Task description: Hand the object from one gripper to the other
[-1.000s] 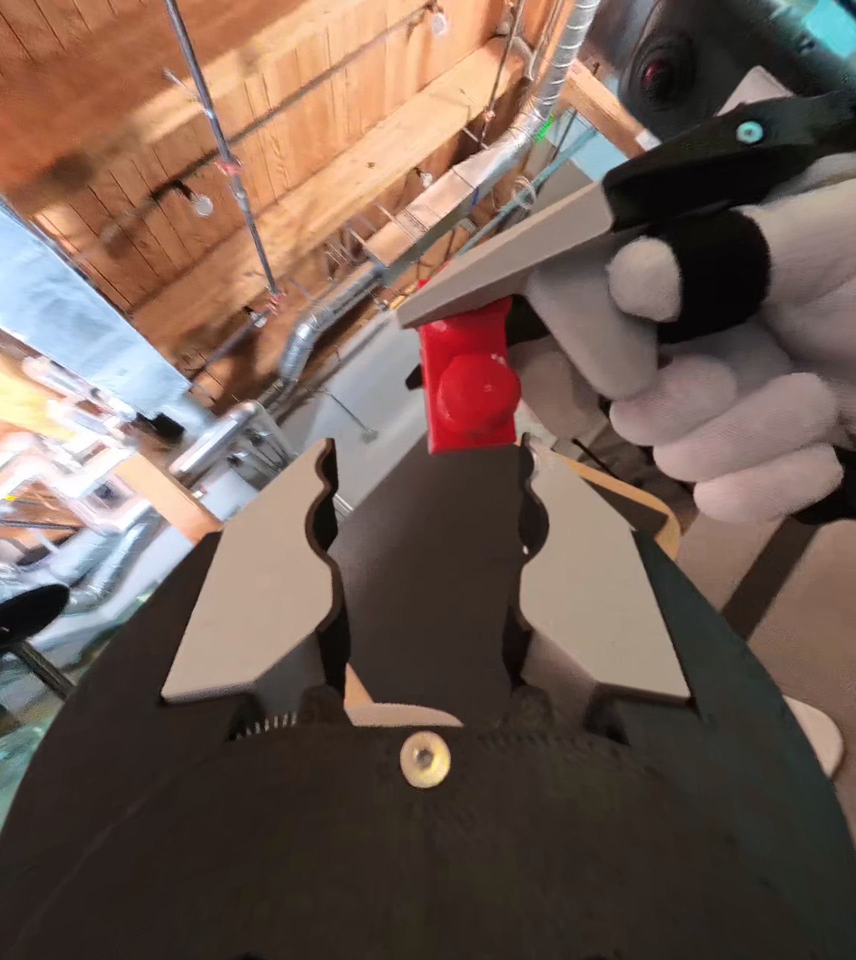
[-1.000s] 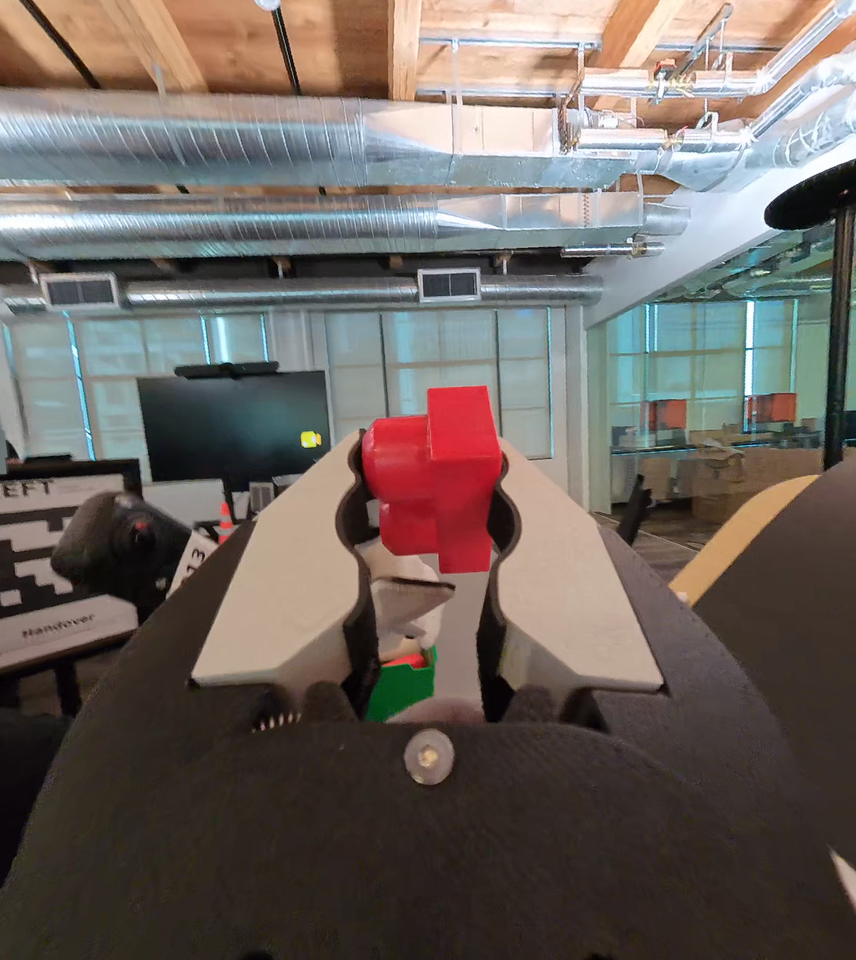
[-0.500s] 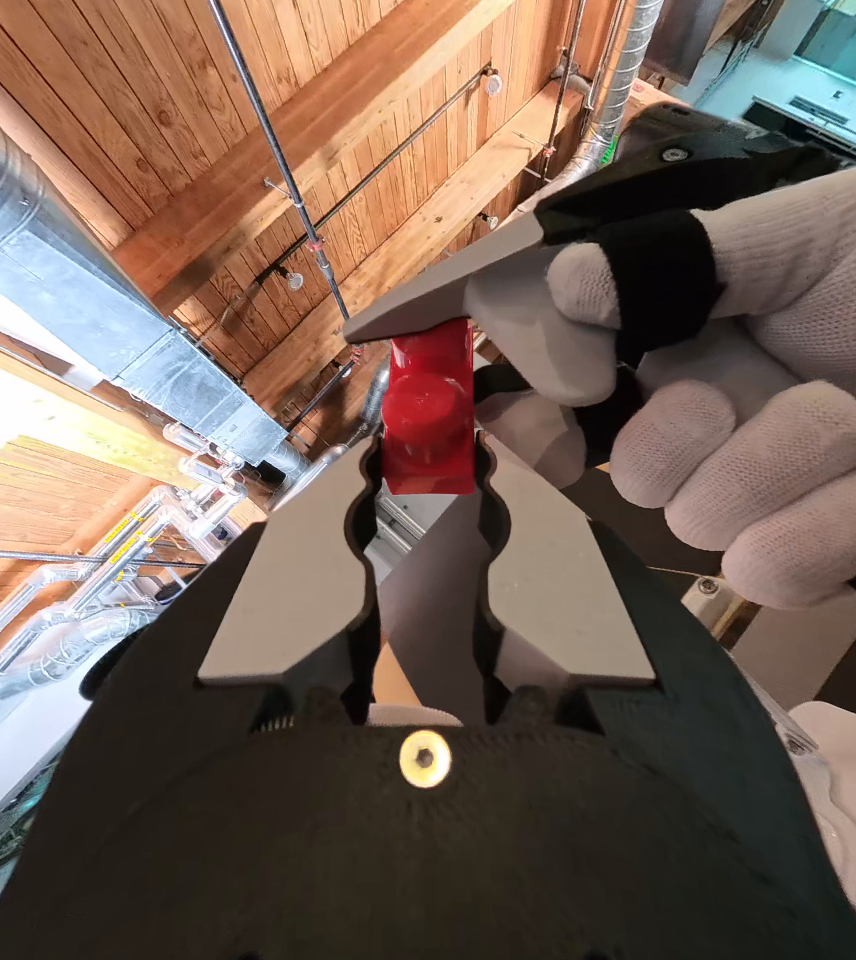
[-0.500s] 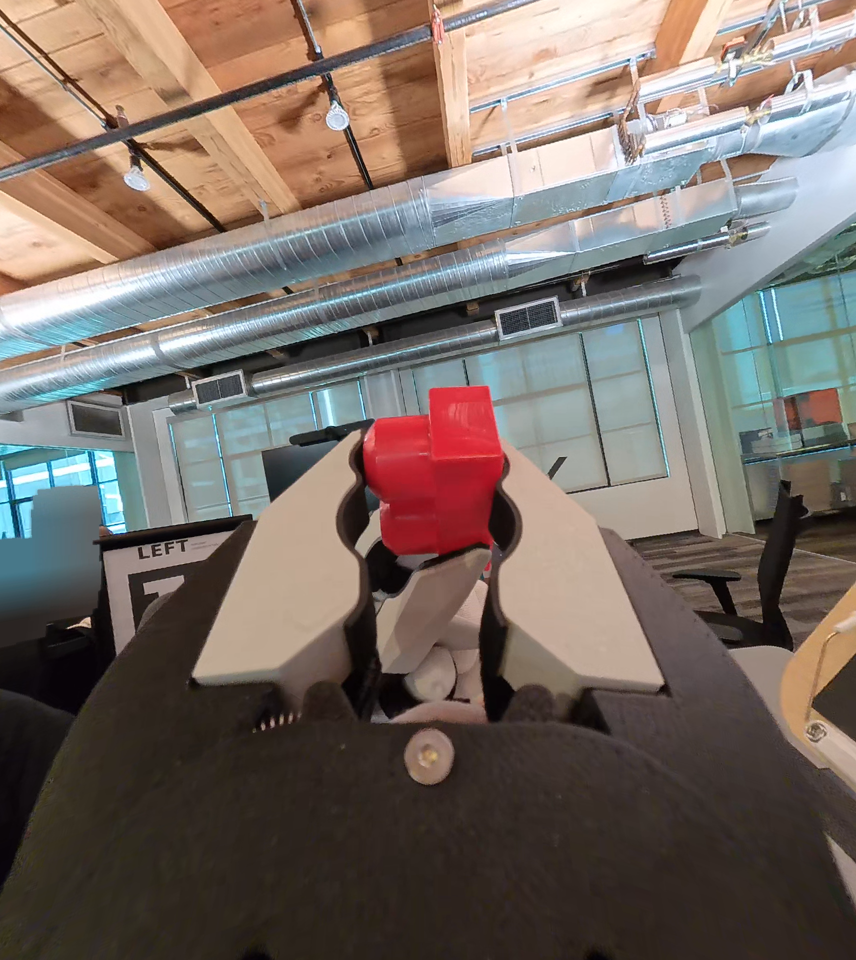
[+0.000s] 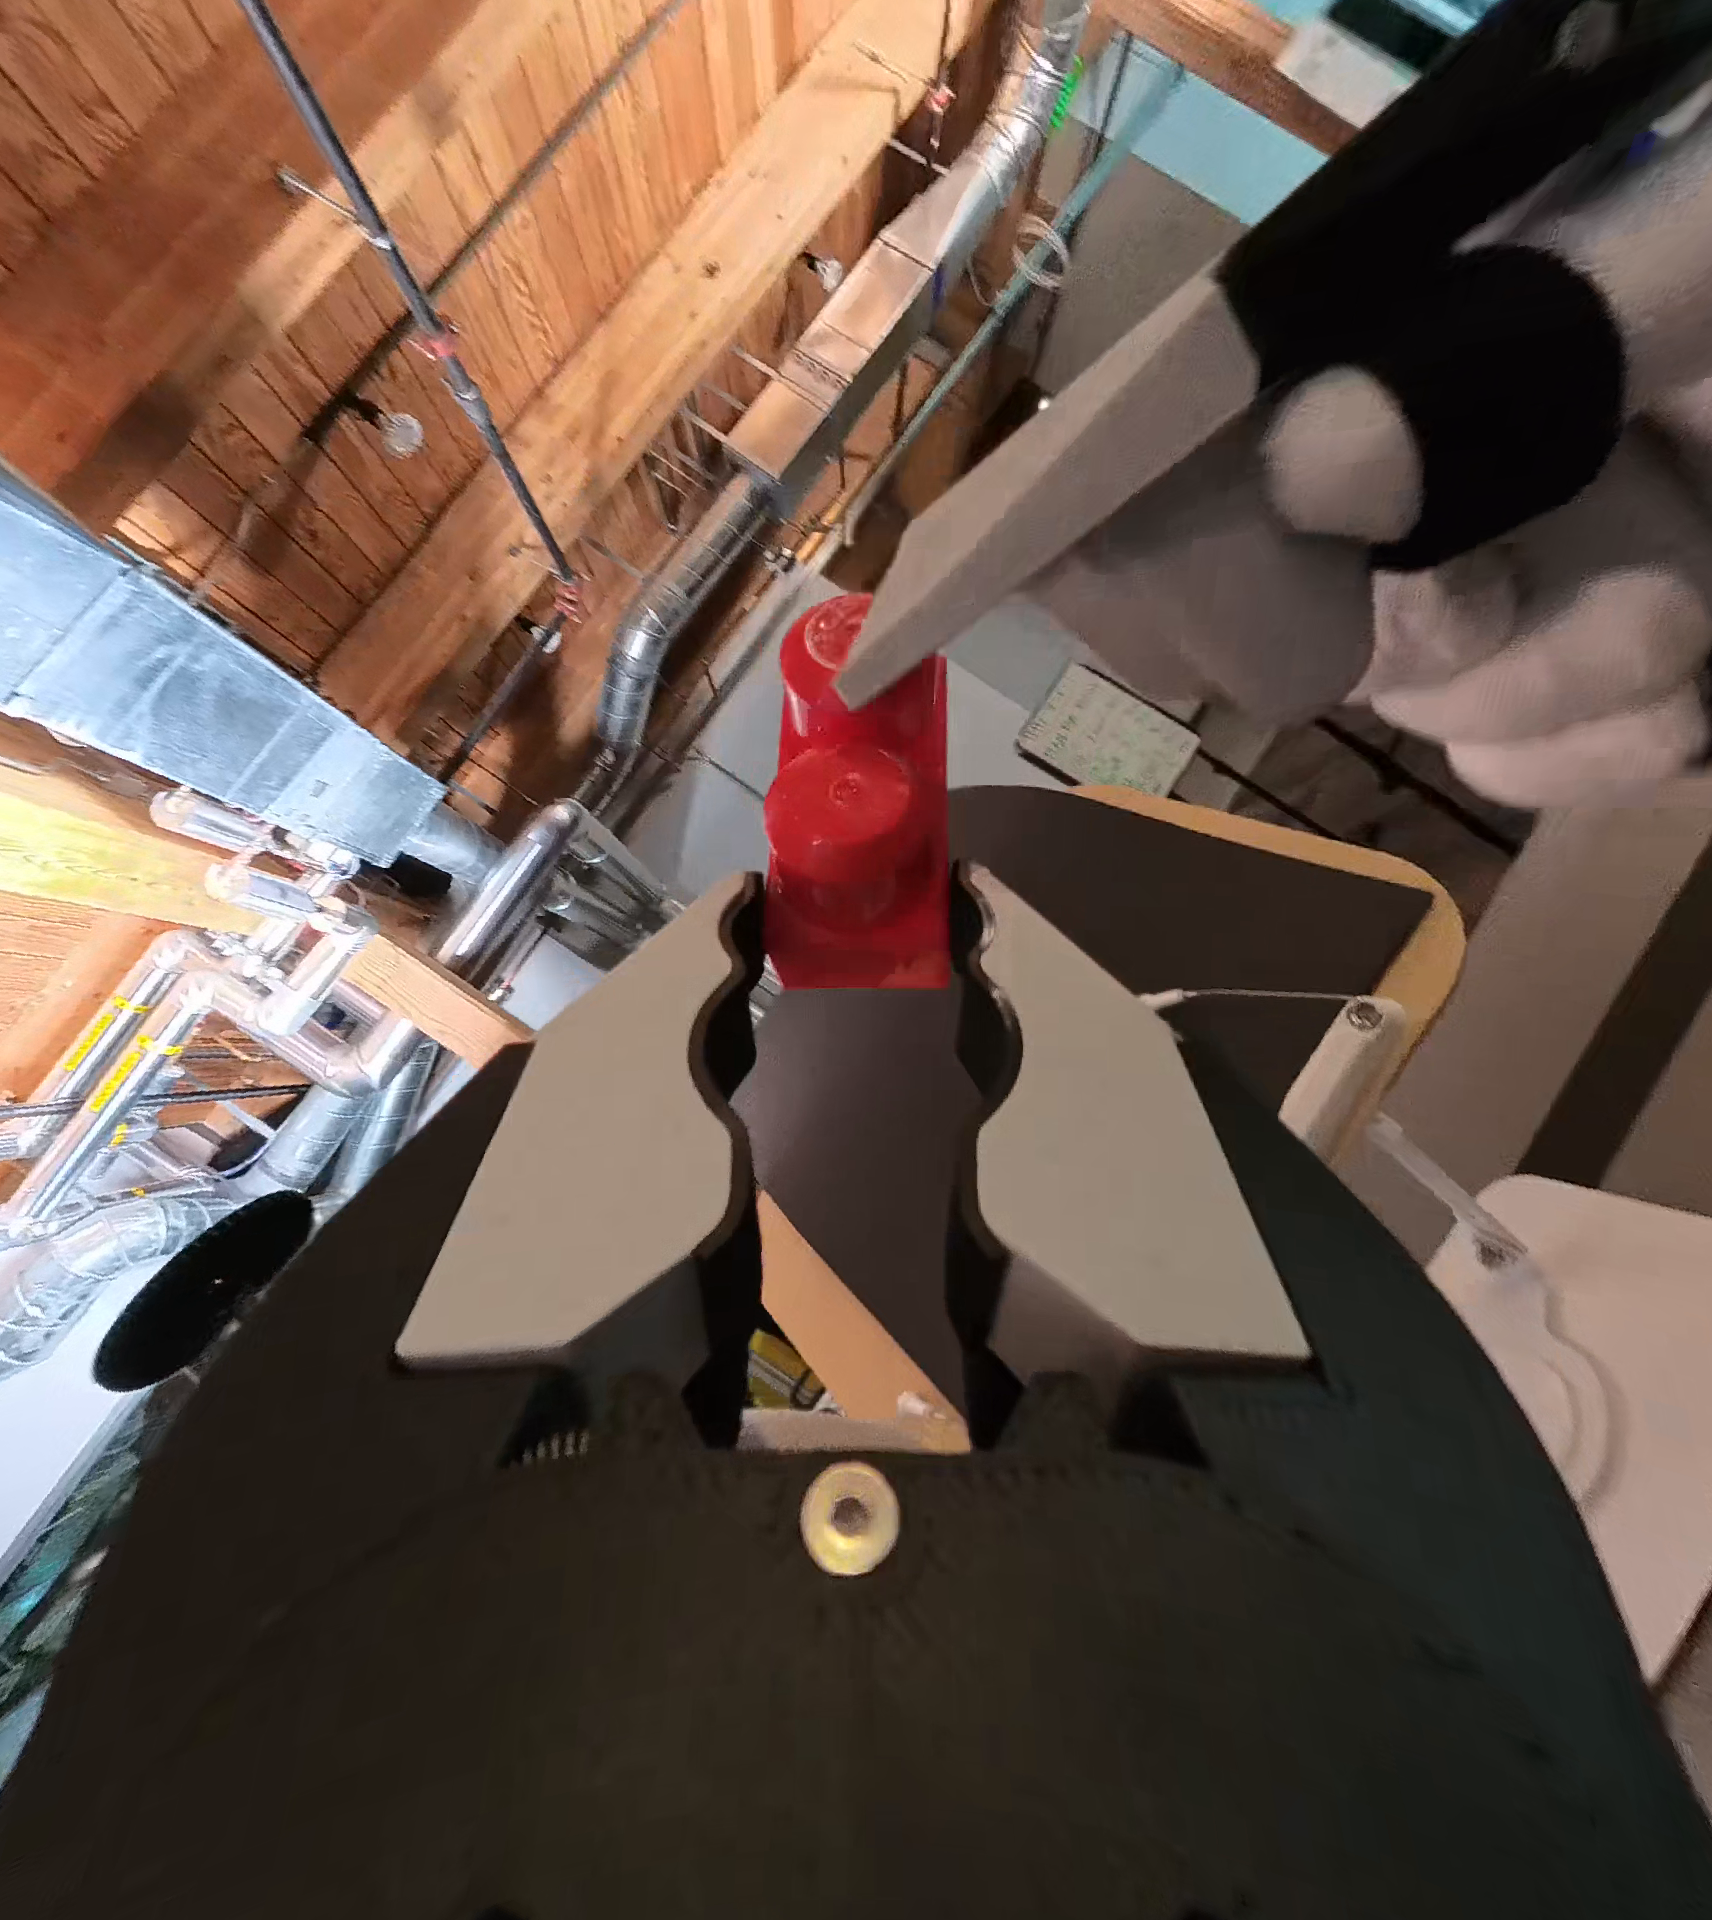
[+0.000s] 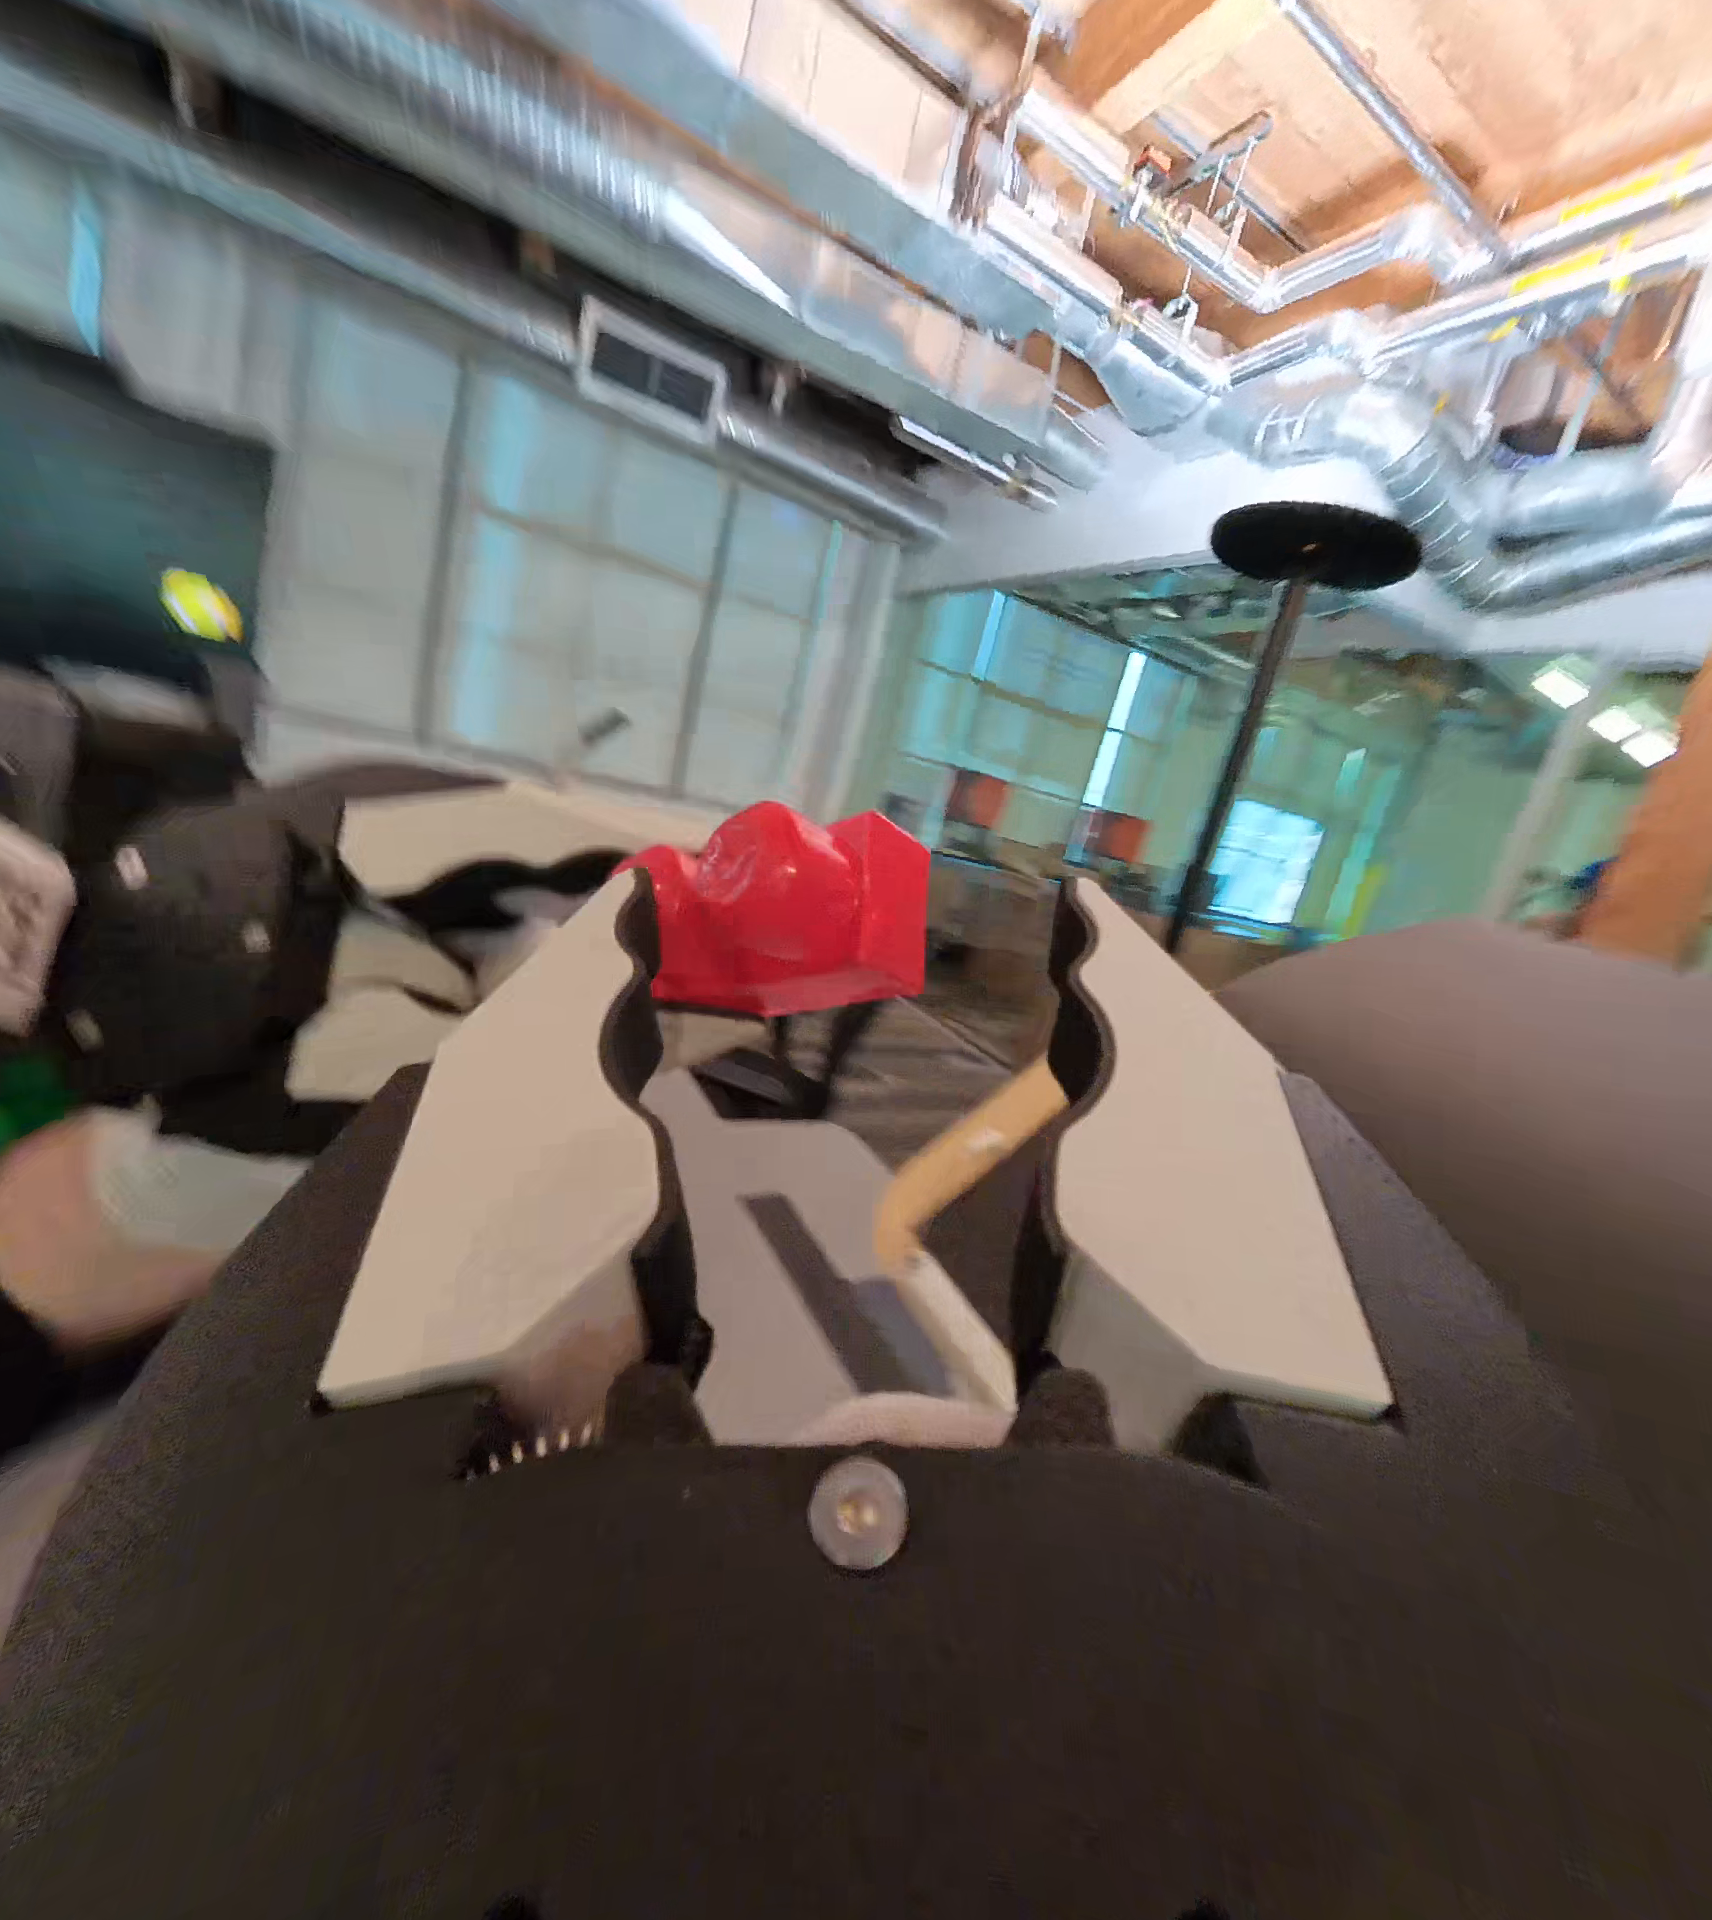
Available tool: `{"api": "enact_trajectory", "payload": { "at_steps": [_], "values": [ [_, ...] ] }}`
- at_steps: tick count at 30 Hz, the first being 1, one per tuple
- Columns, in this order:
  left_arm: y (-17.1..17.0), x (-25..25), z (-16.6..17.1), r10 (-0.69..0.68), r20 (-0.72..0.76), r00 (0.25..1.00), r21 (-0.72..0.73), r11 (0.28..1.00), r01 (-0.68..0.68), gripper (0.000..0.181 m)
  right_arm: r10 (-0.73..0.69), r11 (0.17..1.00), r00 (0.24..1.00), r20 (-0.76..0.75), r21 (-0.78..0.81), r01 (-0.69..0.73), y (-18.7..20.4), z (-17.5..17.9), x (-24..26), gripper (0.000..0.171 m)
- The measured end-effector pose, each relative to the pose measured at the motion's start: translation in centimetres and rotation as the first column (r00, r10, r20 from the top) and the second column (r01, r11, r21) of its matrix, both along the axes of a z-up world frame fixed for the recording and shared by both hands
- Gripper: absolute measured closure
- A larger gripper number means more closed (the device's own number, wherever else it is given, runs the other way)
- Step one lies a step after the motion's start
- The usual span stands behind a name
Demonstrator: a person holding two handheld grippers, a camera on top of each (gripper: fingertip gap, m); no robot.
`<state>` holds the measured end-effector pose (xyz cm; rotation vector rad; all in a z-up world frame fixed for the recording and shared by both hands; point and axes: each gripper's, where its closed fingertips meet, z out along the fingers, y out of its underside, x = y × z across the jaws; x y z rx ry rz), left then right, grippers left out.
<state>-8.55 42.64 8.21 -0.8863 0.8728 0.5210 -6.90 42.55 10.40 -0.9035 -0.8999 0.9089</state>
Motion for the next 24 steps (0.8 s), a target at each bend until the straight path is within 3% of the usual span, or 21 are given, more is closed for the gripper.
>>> {"api": "enact_trajectory", "payload": {
  "at_steps": [5, 10, 19, 24],
  "values": [
    [-0.6, -0.7, -1.5, -0.035, -0.123, 0.992, -0.167, 0.986, 0.014, 0.147, -0.226, 0.919, 0.947, 0.227, 0.371, 0.131, -2.7, -1.0, -0.2, 0.110],
    [-1.6, -2.0, -3.6, -0.023, -0.270, 0.963, -0.288, 0.956, -0.058, 0.147, -0.486, 0.769, 0.770, 0.413, 0.621, 0.152, -2.6, -4.1, -0.7, 0.119],
    [-3.1, -2.7, -6.1, -0.011, -0.426, 0.905, -0.373, 0.913, -0.164, 0.147, -0.537, 0.734, 0.648, 0.540, 0.678, 0.044, -2.7, -7.7, -2.4, 0.134],
    [-3.5, -2.5, -6.1, -0.025, -0.432, 0.902, -0.371, 0.916, -0.152, 0.148, -0.516, 0.746, 0.648, 0.560, 0.666, 0.018, -2.9, -8.2, -2.6, 0.141]
  ]
}}
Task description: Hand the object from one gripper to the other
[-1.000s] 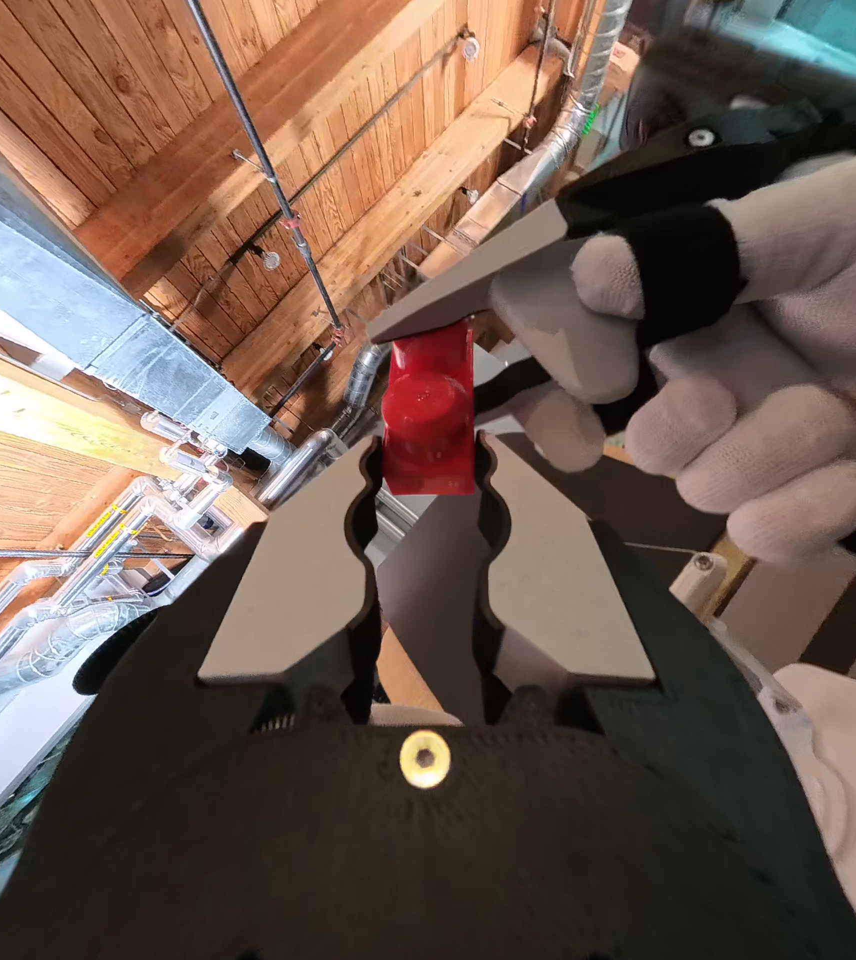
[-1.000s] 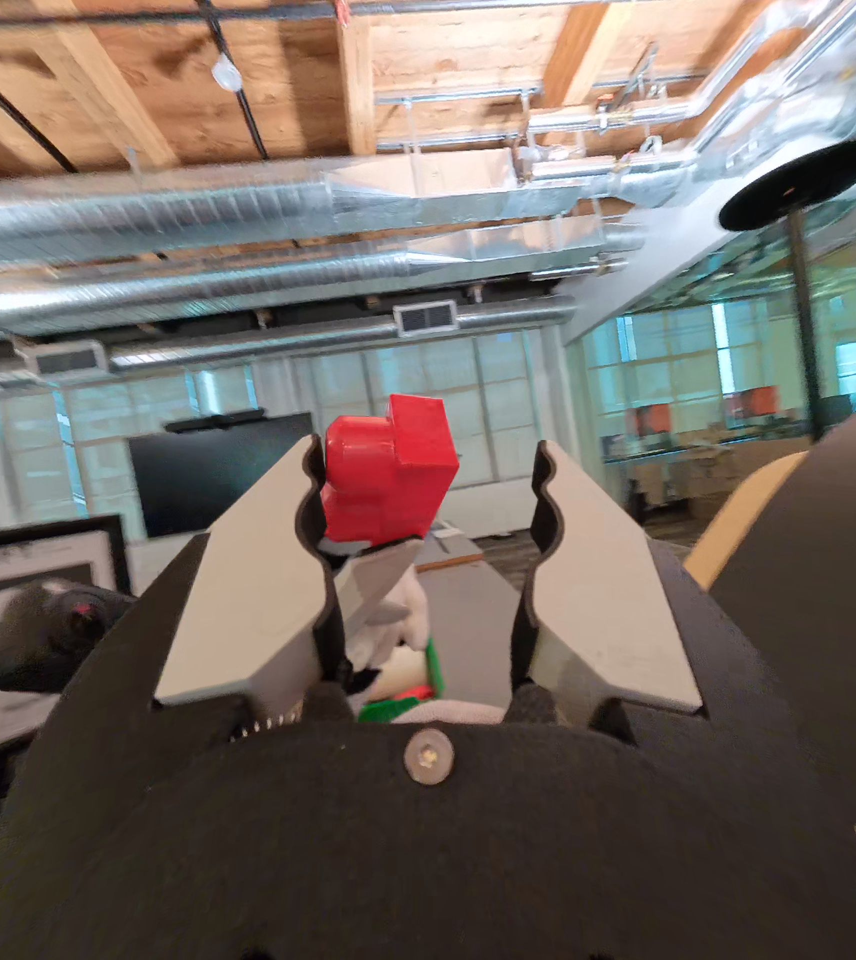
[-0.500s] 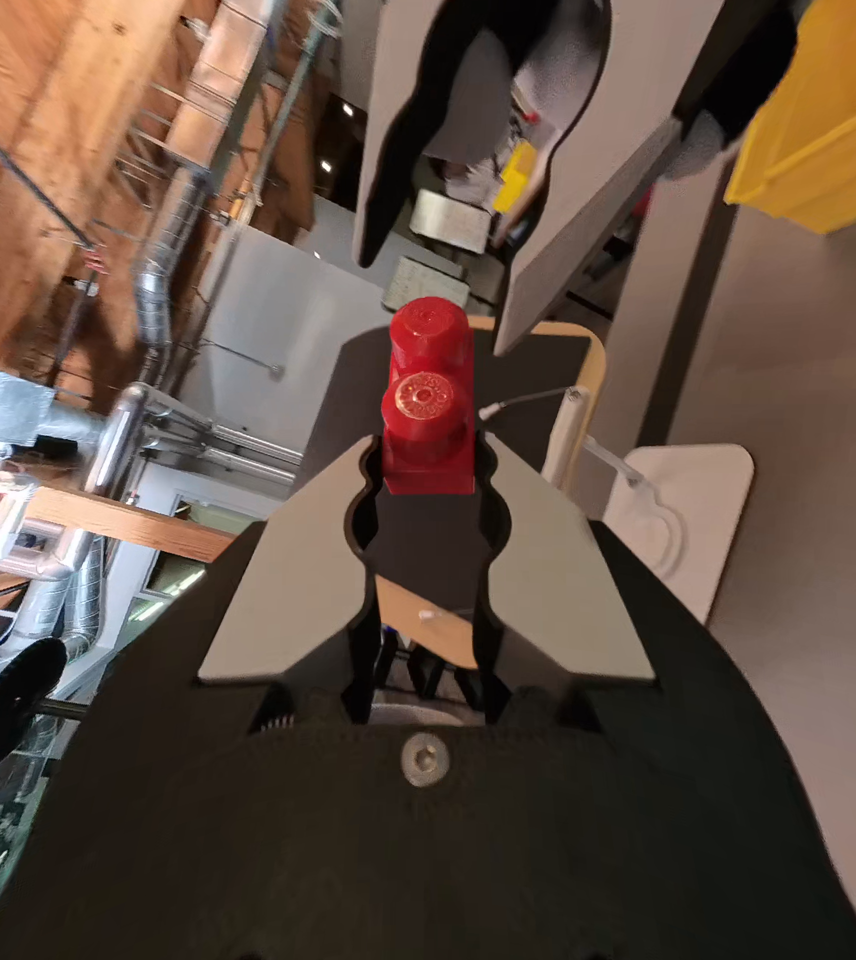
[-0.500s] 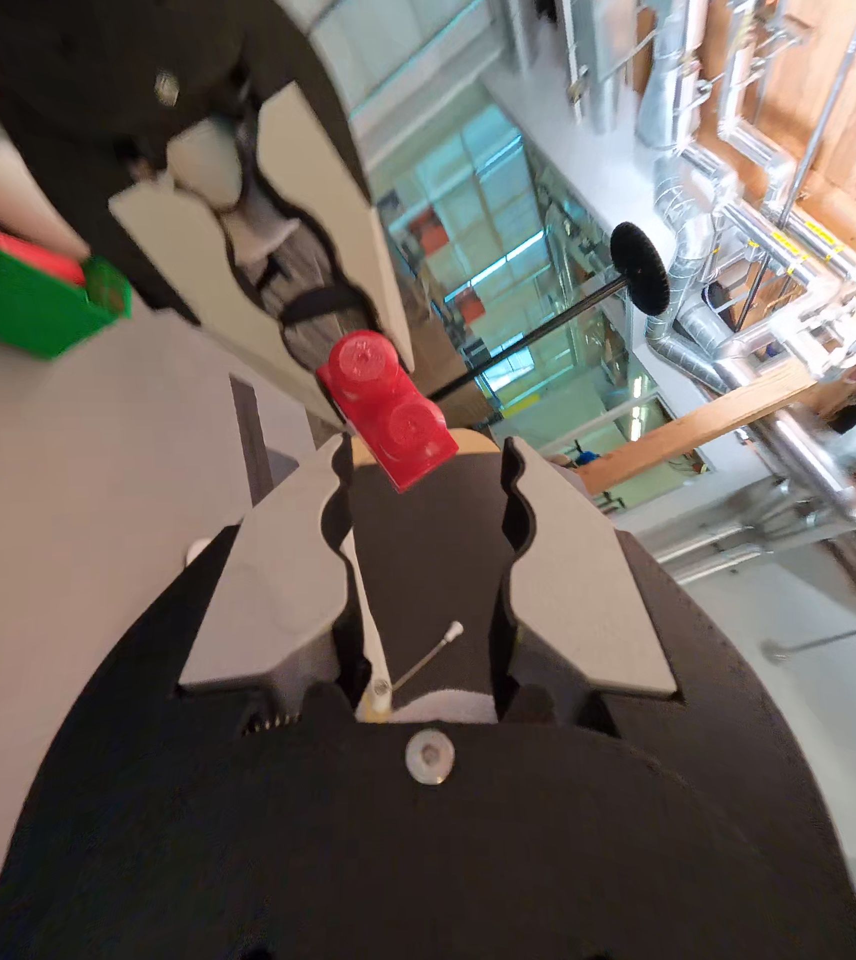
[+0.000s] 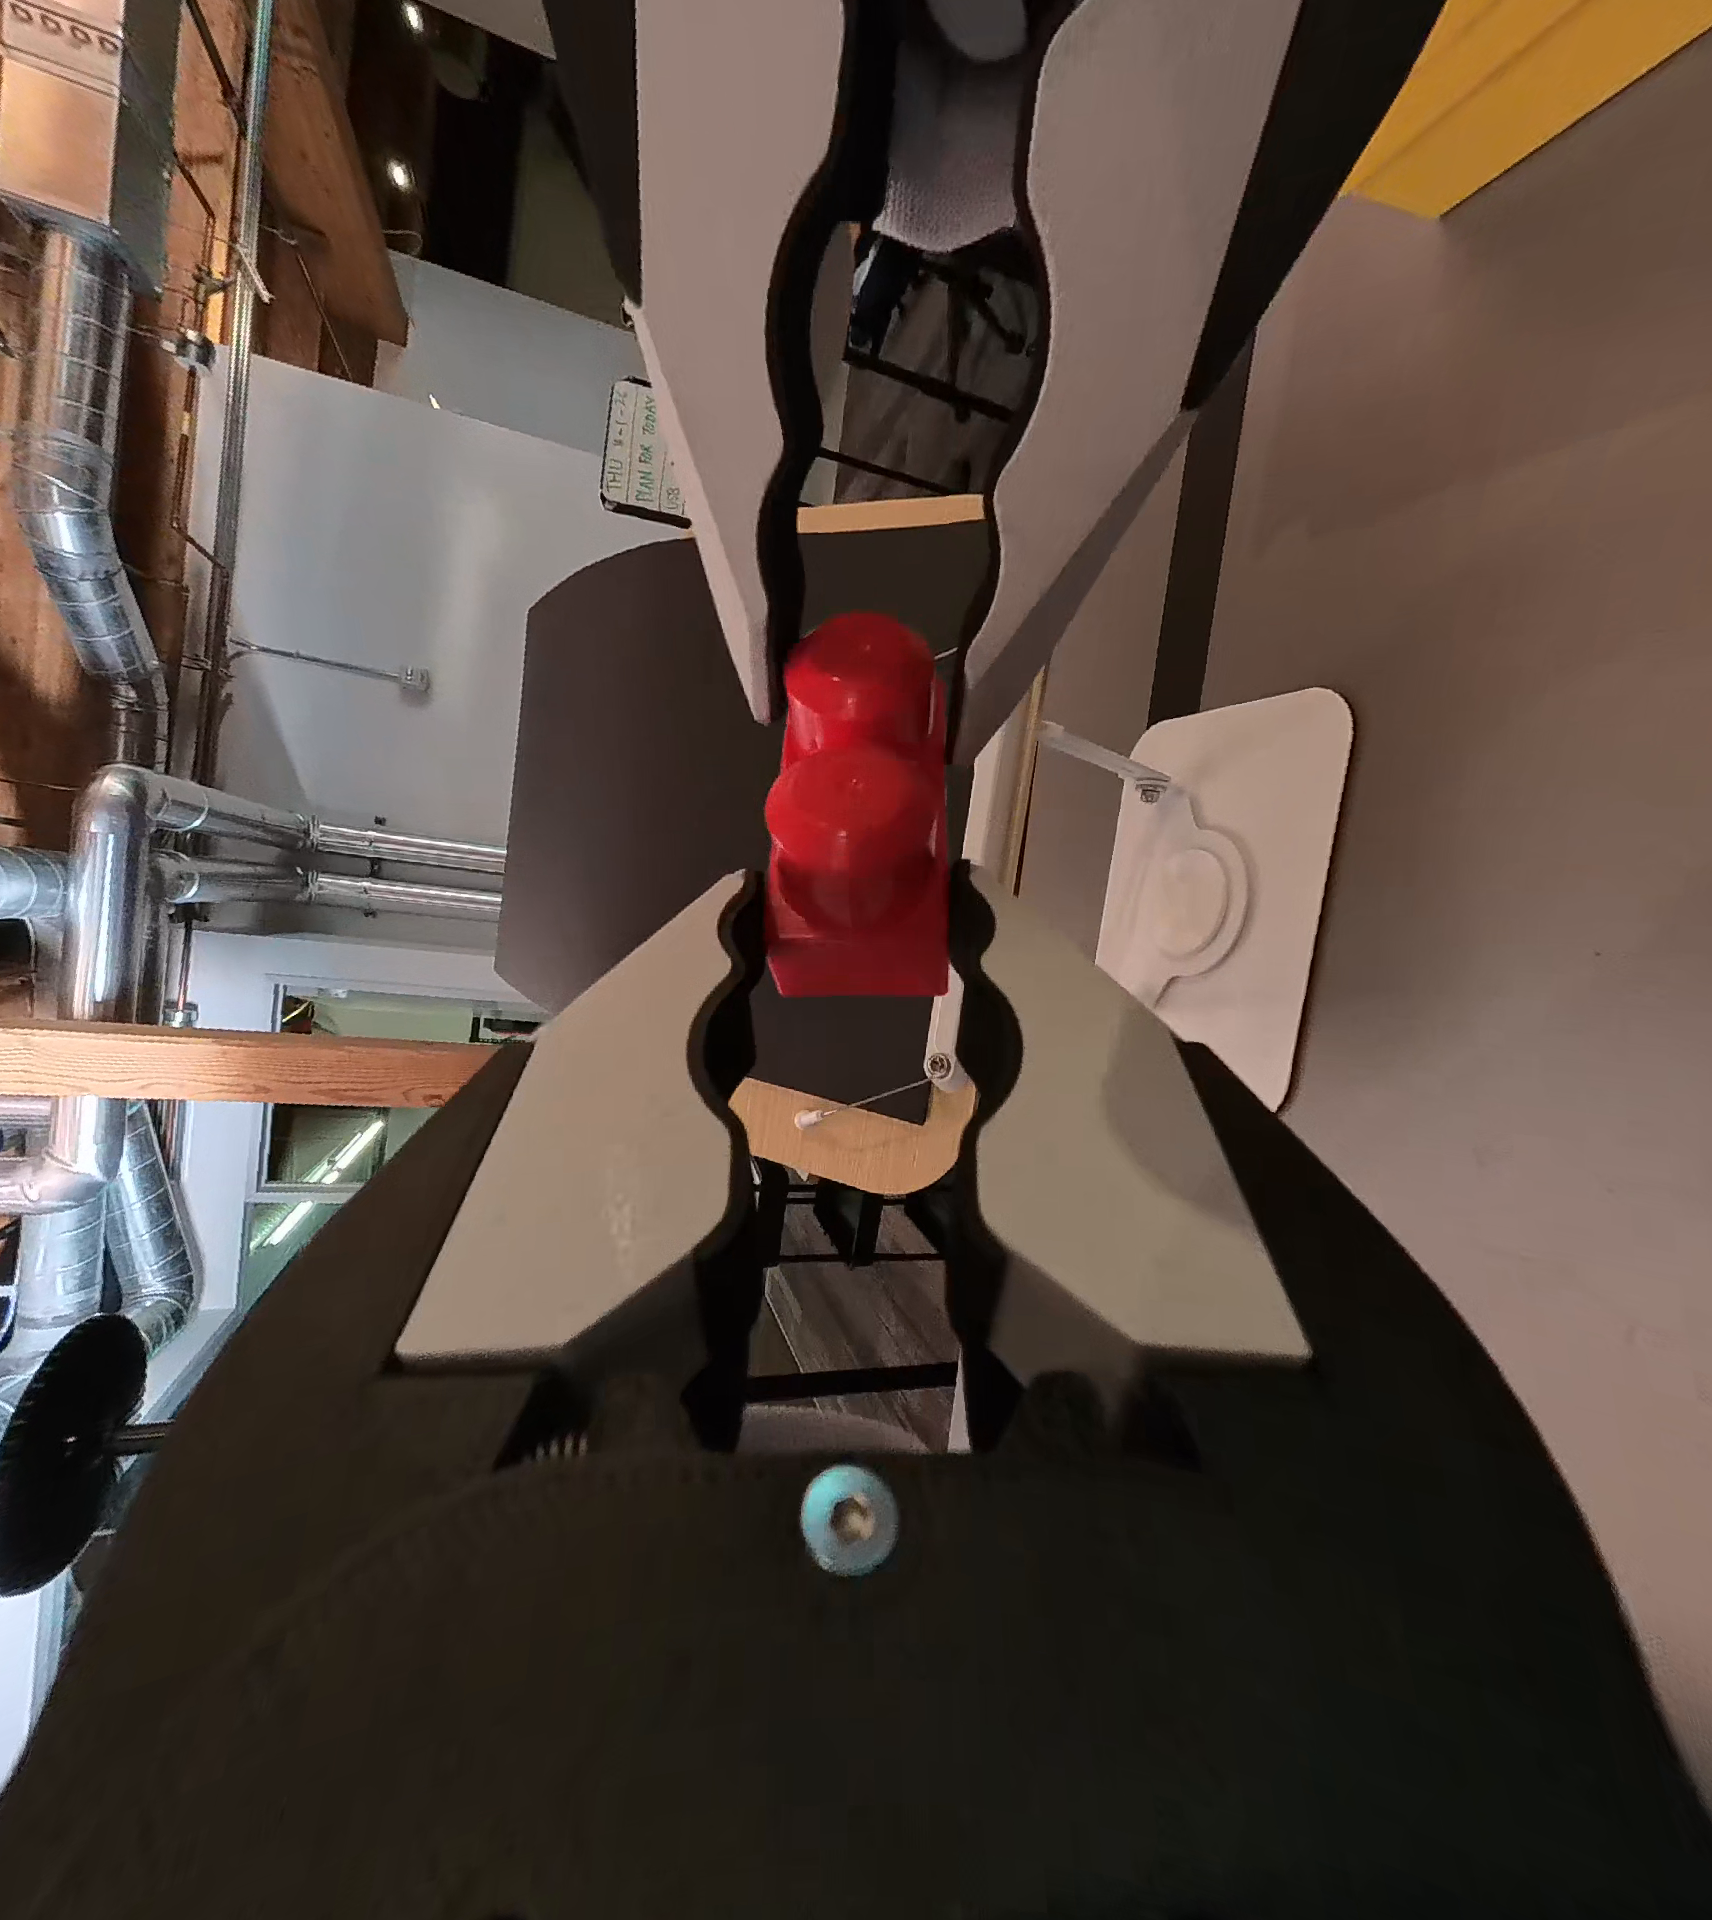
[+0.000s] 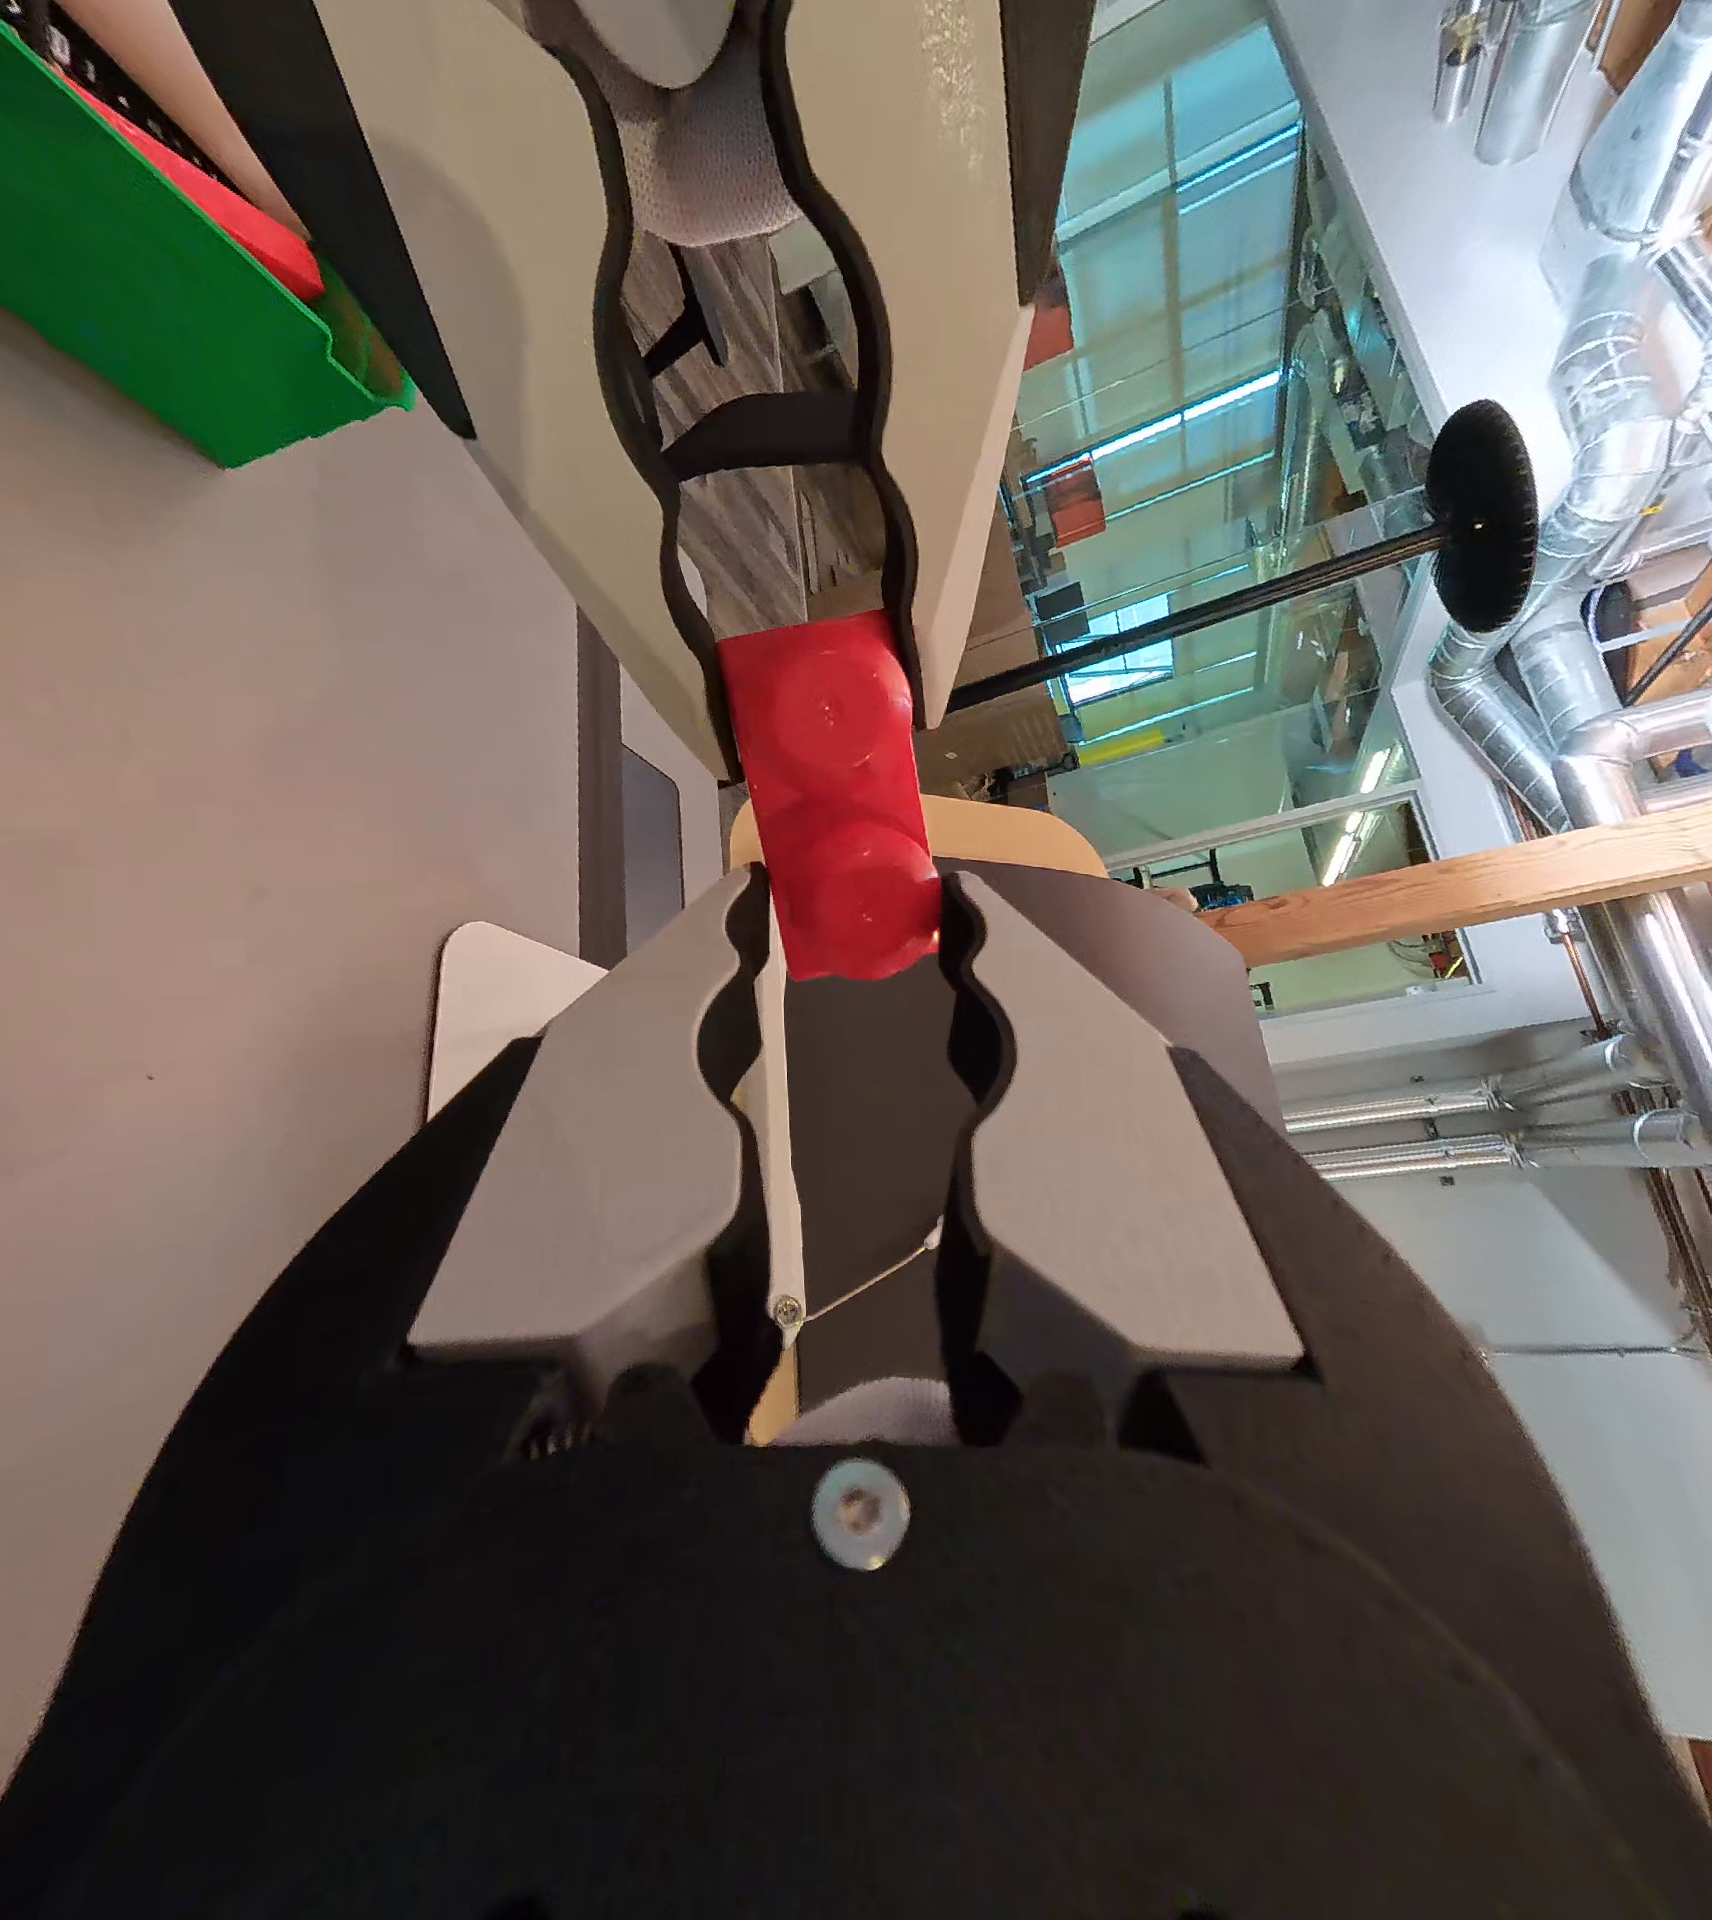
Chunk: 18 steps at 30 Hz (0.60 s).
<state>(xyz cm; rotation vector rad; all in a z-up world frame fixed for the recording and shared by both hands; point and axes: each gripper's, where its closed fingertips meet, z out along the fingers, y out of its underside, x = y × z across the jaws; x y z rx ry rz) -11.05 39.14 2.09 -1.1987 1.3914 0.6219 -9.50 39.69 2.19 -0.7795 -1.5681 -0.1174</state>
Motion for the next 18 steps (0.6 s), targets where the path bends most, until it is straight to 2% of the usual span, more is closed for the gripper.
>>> {"api": "enact_trajectory", "payload": {
  "at_steps": [7, 18],
  "values": [
    [-0.3, 0.0, -0.3, -0.005, -0.018, 1.000, -0.008, 1.000, 0.005, 0.148, 0.013, 1.000, 1.000, 0.022, -0.013, -0.013, -0.3, -0.4, 0.2, 0.142],
    [-1.6, 0.3, -1.7, -0.044, -0.045, 0.998, -0.101, 0.994, 0.040, 0.148, 0.080, 0.994, 0.992, 0.096, -0.076, -0.073, -1.5, -2.0, 0.5, 0.145]
  ]
}}
